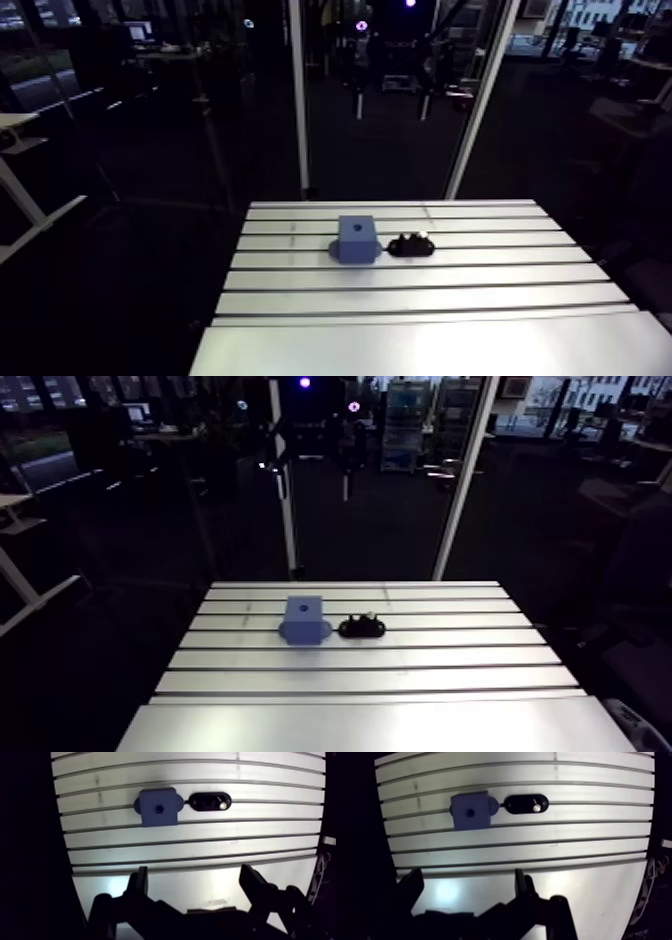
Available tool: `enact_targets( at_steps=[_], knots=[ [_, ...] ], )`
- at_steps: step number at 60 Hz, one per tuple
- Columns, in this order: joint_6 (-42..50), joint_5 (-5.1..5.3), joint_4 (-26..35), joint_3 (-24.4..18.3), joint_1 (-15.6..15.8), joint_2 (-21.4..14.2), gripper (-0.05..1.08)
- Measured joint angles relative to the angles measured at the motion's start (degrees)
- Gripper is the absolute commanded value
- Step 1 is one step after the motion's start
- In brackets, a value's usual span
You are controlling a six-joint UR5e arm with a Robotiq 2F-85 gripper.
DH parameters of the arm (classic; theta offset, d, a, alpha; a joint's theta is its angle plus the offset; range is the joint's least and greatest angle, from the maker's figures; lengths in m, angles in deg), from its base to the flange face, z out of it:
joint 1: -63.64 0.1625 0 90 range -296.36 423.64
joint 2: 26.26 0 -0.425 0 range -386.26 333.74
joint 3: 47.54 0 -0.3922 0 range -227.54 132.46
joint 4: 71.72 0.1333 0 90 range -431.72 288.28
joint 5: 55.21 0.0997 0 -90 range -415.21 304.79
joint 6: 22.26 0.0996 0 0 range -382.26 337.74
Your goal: Pick up the M10 bolt and insert it into the hex recess until seated.
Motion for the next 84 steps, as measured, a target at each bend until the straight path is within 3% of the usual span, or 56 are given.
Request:
enact_targets(
  at_steps=[20, 44, 57, 84],
  knots=[
    [-0.29, -0.57, -0.01, 1.93, 2.83, -1.0, 0.0],
    [-0.55, -0.81, -0.22, 2.57, 2.85, -1.23, 0.0],
    [-2.36, -1.11, -2.18, 4.16, 0.55, -1.23, 0.01],
    [-12.54, -0.75, -17.28, 14.12, -6.79, -1.8, 0.01]
  ],
)
